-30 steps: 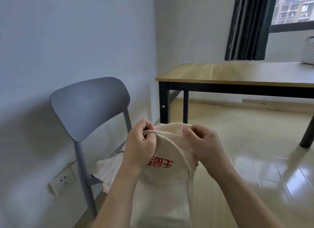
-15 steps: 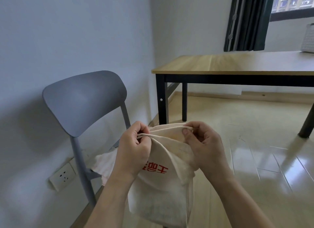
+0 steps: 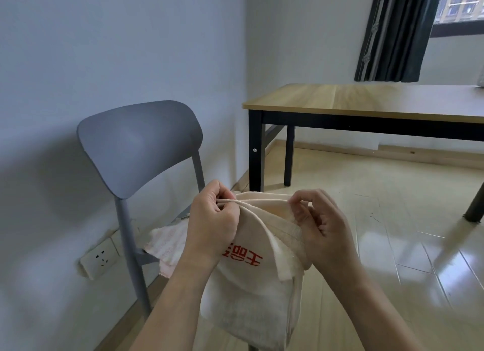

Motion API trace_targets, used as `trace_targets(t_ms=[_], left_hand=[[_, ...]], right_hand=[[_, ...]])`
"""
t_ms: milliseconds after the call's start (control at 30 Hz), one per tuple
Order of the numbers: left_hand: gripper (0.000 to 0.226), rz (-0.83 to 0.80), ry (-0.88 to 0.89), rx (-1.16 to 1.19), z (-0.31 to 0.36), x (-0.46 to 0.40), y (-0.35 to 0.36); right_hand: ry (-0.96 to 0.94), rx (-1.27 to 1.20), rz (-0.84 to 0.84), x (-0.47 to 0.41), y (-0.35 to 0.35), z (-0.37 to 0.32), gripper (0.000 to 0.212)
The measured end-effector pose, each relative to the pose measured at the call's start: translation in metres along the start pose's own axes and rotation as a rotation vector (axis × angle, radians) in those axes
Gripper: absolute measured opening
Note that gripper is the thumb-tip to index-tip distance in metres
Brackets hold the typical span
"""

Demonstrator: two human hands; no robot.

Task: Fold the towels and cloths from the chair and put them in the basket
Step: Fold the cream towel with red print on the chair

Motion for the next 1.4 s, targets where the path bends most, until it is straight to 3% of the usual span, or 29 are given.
trace_targets(t_ms=[133, 333, 433, 533, 700, 867, 967, 1067, 1233, 1400], left_hand=[[0.022, 0.023, -0.035, 0.032, -0.003, -0.001, -0.004], [0.021, 0.102, -0.105, 0.075, -0.012, -0.003, -0.013], [0.024, 0.158, -0.183, 0.131, -0.021, -0.005, -0.020], [0.025, 0.197, -0.237, 0.172, -0.025, -0.006, -0.025], [0.023, 0.246, -0.328, 0.217, -0.029, -0.007, -0.032], [0.022, 0.278, -0.377, 0.278, -0.021, -0.011, -0.041], [0.020, 0.279, -0.391, 0.279, -0.021, -0.010, -0.041], [0.020, 0.265, -0.424, 0.278, -0.027, -0.008, -0.038], [0.021, 0.201, -0.302, 0.136, -0.023, -0.008, -0.034], [0.020, 0.119, -0.151, 0.000, -0.015, -0.009, -0.031]], right_hand=[[-0.067, 0.055, -0.068, 0.002, 0.005, -0.002, 0.025], [0.178, 0.032, -0.311, 0.016, 0.018, 0.010, 0.019], [0.134, 0.097, -0.426, 0.023, 0.025, 0.007, 0.062], [0.092, 0.175, -0.479, 0.026, 0.032, 0.008, 0.091], [0.029, 0.235, -0.524, 0.033, 0.042, 0.007, 0.108], [-0.129, 0.280, -0.506, 0.043, 0.050, 0.001, 0.111], [-0.164, 0.334, -0.448, 0.049, 0.054, 0.004, 0.107], [-0.175, 0.299, -0.339, 0.048, 0.051, 0.007, 0.085], [-0.065, 0.164, -0.241, 0.040, 0.042, 0.012, 0.044], [0.202, 0.000, -0.209, 0.035, 0.040, 0.024, 0.016]])
Point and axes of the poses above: each hand's wrist, its own x-axis away from the middle knuckle, its own y-axis out of the palm, z = x × y, the point moved 9 cm from there along -x, towards the middle knuckle, and after that the axes turned 10 degrees about z, right-handed, at the moved point
